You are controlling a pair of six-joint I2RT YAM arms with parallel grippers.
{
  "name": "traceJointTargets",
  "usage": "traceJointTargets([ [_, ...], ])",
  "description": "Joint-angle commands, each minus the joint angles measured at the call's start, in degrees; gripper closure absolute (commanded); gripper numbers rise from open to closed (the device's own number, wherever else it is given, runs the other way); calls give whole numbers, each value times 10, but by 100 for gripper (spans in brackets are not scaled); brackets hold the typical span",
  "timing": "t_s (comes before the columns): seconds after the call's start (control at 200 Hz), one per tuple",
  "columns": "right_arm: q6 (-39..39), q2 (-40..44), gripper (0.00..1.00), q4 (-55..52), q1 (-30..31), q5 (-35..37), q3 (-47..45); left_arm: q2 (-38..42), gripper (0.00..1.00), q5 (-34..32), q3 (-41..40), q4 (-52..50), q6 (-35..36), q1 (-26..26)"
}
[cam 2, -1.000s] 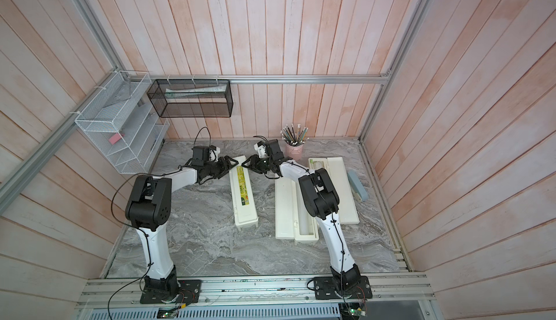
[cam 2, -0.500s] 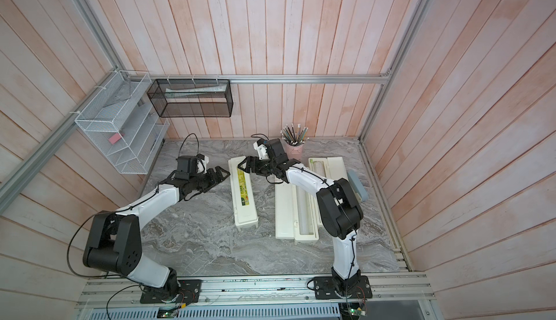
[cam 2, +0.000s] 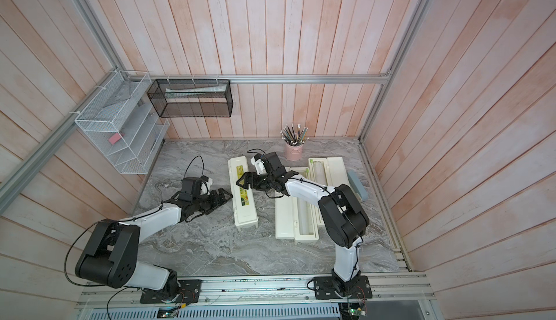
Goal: Put plastic wrap rolls into dispensers
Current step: Open the lid of the plastic wrap cutting box.
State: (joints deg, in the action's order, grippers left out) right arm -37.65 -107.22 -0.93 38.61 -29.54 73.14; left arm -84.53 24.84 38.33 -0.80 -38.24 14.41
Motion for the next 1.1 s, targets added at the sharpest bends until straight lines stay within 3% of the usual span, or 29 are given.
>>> traceJointTargets([
  [0.0,-8,17,14,11,15,2,-14,-15,10,2,-5,48,-9,7],
  [0.295,-9,23,14,18,28,-2,-25,-52,10,-16,16,27,-5,17],
  [0.48,-20,27,15,60,32,-57,-33,-89,13,-11,23,24,-4,17],
  [0.6,-9,35,15,45,44,-39,-22,-84,12,-30,30,7,1,15],
  [0.84,17,29,15,-24,82,0,38,53,0,-96,89,-176,30,-77],
  [0.955,37,4,15,-64,107,28,84,130,0,-137,121,-255,46,-118],
  [1.095,82,-21,15,-125,137,85,137,188,0,-164,124,-281,77,-136],
])
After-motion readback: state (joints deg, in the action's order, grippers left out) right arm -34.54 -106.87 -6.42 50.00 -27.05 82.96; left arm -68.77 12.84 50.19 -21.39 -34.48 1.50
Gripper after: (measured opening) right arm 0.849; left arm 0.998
